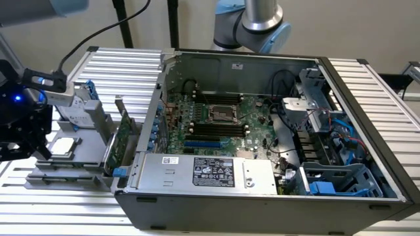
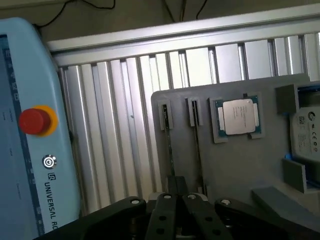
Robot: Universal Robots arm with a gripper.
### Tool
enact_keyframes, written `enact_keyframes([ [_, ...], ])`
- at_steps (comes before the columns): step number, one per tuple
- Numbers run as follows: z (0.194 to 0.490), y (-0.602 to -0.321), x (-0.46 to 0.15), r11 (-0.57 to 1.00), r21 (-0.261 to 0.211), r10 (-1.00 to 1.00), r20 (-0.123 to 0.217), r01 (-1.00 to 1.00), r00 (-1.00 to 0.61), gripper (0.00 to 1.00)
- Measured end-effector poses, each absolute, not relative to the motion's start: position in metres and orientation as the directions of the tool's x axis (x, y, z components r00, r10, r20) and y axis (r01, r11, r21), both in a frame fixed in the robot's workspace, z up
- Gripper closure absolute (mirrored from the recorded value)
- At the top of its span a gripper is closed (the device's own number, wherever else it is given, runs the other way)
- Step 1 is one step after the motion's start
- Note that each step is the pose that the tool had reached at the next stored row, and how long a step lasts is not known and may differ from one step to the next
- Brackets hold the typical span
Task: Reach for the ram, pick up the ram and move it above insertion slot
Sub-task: 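Pick up the ram and move it above insertion slot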
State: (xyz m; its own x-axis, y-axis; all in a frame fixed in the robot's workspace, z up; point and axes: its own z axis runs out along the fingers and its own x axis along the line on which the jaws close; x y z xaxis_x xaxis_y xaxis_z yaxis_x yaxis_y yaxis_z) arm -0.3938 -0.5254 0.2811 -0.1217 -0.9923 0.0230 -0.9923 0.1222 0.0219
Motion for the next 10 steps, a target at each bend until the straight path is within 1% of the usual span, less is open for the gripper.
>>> enact_keyframes([
  [6, 0.28, -0.5254, -0.3937, 0.038, 0.018, -0.999, 0.015, -0.999, -0.038, 0.89],
  [10, 0.2796, -0.5254, -0.3876, 0.022, 0.022, -1.0, 0.01, -1.0, -0.022, 0.89],
])
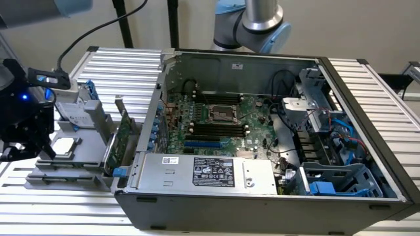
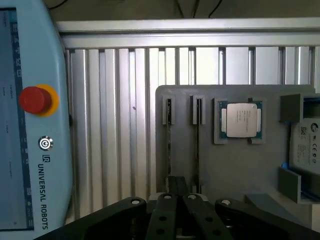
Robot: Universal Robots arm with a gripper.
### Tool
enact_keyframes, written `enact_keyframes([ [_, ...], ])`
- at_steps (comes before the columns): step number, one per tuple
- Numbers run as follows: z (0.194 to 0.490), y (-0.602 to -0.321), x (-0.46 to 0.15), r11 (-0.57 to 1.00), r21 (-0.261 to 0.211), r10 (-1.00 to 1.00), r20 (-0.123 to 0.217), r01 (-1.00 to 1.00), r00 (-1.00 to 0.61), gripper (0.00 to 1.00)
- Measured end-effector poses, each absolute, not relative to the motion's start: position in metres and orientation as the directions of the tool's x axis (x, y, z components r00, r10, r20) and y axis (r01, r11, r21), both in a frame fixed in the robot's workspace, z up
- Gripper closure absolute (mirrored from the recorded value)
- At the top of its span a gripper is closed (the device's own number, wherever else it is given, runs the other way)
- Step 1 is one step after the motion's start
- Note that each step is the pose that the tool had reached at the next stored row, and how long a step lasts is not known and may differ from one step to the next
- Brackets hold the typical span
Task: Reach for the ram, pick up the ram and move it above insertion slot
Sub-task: 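Pick up the ram and move it above insertion slot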
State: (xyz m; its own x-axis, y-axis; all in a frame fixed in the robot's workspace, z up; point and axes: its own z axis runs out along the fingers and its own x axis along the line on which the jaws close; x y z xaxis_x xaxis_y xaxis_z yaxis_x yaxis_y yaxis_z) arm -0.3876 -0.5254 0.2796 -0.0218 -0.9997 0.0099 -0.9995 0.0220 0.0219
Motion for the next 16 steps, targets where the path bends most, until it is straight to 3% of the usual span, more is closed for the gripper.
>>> enact_keyframes([
  [10, 0.2766, -0.5254, -0.3853, 0.021, 0.043, -1.0, 0.01, -0.999, -0.021, 0.89],
  [13, 0.2766, -0.5254, -0.3853, 0.021, 0.043, -1.0, 0.01, -0.999, -0.021, 0.82],
  [15, 0.2766, -0.5254, -0.3853, 0.021, 0.043, -1.0, 0.01, -0.999, -0.021, 0.7],
  [16, 0.2764, -0.5254, -0.3853, 0.021, 0.043, -1.0, 0.01, -0.999, -0.021, 0.7],
])
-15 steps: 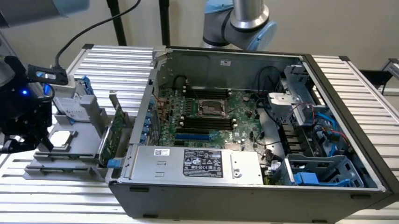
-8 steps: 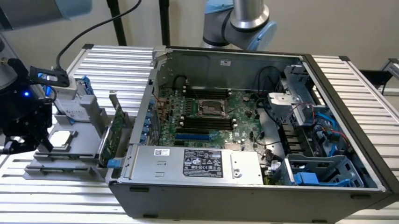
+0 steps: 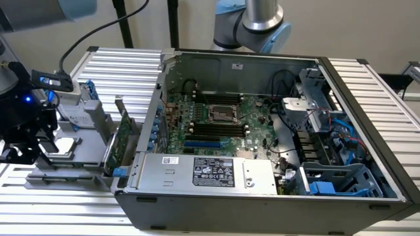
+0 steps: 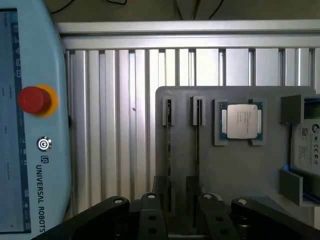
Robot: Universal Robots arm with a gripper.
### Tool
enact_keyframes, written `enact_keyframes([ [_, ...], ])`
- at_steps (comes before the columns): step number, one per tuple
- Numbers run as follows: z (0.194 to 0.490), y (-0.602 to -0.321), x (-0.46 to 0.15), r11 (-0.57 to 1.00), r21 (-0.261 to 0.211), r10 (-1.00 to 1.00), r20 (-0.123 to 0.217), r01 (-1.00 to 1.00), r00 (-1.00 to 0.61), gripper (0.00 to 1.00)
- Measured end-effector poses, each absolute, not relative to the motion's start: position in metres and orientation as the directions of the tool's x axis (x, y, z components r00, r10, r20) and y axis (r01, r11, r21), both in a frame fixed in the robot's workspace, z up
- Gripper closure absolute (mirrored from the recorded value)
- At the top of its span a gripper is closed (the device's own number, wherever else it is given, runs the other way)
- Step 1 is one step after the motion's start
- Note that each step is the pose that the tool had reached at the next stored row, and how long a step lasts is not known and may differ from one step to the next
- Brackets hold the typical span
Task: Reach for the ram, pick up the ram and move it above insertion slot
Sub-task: 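Pick up the ram and move it above insertion slot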
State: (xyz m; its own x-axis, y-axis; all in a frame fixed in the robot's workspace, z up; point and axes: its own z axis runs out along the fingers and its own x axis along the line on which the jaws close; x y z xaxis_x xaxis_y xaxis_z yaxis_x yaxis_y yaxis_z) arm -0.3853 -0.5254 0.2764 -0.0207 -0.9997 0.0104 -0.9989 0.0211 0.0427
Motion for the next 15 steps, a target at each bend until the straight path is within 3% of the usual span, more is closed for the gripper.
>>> enact_keyframes([
  [1, 0.276, -0.525, -0.385, 0.021, 0.042, -1.0, 0.01, -0.999, -0.021, 0.64],
  [15, 0.25, -0.53, -0.385, 0.019, 0.043, -1.0, 0.01, -0.999, -0.018, 0.64],
])
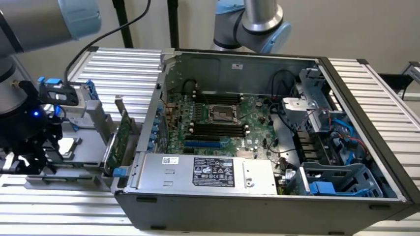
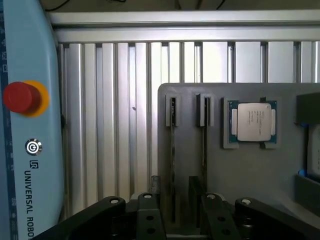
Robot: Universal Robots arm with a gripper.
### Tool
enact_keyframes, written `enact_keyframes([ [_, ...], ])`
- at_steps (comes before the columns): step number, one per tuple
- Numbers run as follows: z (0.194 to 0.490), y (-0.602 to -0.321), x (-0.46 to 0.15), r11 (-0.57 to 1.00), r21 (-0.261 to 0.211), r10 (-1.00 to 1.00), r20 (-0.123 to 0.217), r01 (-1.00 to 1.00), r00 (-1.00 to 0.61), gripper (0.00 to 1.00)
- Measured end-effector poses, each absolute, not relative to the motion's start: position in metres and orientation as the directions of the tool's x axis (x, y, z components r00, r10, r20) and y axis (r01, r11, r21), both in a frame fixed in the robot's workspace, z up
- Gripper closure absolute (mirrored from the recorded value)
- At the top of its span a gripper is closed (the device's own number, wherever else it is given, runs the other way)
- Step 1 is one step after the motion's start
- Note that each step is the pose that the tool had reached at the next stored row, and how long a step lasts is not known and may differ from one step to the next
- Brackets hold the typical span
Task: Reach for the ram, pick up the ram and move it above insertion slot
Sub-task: 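Pick up the ram and move it above insertion slot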
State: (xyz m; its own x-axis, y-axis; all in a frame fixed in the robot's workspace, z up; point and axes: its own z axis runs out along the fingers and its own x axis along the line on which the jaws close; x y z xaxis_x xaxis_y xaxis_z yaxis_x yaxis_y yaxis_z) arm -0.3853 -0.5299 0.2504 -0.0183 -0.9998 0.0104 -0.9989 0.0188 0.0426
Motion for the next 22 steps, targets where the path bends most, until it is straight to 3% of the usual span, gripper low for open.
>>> enact_keyframes([
  [22, 0.21, -0.534, -0.385, -0.025, 0.043, -1.0, 0.009, -0.999, 0.026, 0.64],
])
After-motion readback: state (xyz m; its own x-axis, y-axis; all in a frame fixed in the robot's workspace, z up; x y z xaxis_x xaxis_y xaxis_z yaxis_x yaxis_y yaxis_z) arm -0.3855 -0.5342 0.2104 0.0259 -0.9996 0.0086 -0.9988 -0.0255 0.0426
